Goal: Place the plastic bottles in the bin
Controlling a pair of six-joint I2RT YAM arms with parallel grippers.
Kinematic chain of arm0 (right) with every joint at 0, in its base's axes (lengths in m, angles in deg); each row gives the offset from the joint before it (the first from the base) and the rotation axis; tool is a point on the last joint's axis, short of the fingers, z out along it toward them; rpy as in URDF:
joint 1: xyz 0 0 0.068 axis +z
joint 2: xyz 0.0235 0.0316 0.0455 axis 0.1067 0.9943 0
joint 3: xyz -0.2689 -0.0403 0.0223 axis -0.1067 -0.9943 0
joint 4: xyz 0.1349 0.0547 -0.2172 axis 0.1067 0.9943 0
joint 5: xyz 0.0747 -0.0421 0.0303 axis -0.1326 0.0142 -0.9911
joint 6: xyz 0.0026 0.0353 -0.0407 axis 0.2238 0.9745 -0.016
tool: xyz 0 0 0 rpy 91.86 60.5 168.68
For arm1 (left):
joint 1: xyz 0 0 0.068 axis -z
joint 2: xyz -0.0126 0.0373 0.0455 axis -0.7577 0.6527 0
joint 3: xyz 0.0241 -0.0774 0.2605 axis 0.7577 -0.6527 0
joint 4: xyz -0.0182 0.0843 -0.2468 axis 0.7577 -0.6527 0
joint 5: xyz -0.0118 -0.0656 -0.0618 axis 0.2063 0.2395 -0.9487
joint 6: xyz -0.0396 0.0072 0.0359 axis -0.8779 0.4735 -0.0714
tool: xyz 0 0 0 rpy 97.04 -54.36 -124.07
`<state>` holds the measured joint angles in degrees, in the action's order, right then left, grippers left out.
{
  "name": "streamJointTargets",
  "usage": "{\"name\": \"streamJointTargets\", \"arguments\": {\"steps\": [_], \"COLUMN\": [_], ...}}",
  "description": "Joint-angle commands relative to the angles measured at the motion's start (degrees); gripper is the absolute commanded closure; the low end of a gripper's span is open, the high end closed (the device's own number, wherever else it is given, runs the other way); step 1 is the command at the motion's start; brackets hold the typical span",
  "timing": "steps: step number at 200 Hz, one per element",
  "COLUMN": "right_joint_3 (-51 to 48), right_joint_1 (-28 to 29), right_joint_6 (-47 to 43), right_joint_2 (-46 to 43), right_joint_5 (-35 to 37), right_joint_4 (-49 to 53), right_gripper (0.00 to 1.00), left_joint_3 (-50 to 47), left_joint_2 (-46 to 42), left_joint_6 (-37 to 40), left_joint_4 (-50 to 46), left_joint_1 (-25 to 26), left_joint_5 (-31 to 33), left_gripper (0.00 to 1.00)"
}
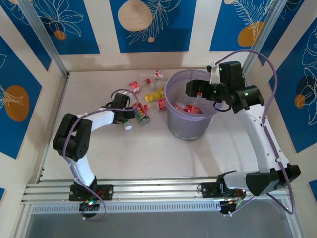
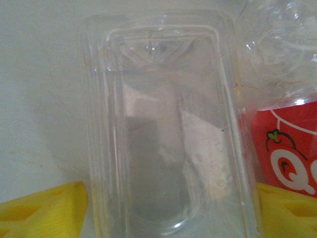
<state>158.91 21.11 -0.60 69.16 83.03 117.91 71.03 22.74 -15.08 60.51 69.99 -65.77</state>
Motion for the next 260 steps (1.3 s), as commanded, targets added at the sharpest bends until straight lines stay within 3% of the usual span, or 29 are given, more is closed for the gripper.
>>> {"name": "streamJointTargets", "arguments": {"steps": [1, 65, 128, 174, 232, 260], "right_joint_3": [-0.87, -0.87, 0.78, 4.88, 9.37, 11.65], "right_joint_1": [-0.55, -0.57, -0.05, 2.97, 10.01, 13.45], "right_joint_6": [0.07, 0.20, 0.51, 0.51, 3.11, 5.21], "right_joint_2": [-1.44, -1.57, 0.07, 2.37, 8.01, 11.23], "right_joint_5": [-1.79, -2.89, -4.58, -6.88, -8.56, -9.86], "right_joint_4": [0.75, 0.75, 1.93, 1.31, -2.25, -5.69], "right_gripper": [0.01, 0.01, 0.00, 0.05, 0.10, 0.13], "left_joint_3": [-0.67, -2.16, -1.80, -3.94, -8.64, -11.15], "left_joint_2": [1.19, -2.03, -8.52, -16.47, -25.38, -29.17], "left_joint_6": [-0.62, -0.32, 2.02, 4.38, 5.63, 6.12], "left_joint_4": [0.51, -0.05, -1.94, 3.69, 14.82, 20.42], "left_joint_1": [-0.66, -0.78, -0.77, -0.78, -0.50, 0.26], "left_joint_5": [-0.08, 0.48, -0.98, -11.92, -27.54, -31.79], "left_gripper": [0.24, 0.40, 0.46, 0.57, 0.84, 0.97]}}
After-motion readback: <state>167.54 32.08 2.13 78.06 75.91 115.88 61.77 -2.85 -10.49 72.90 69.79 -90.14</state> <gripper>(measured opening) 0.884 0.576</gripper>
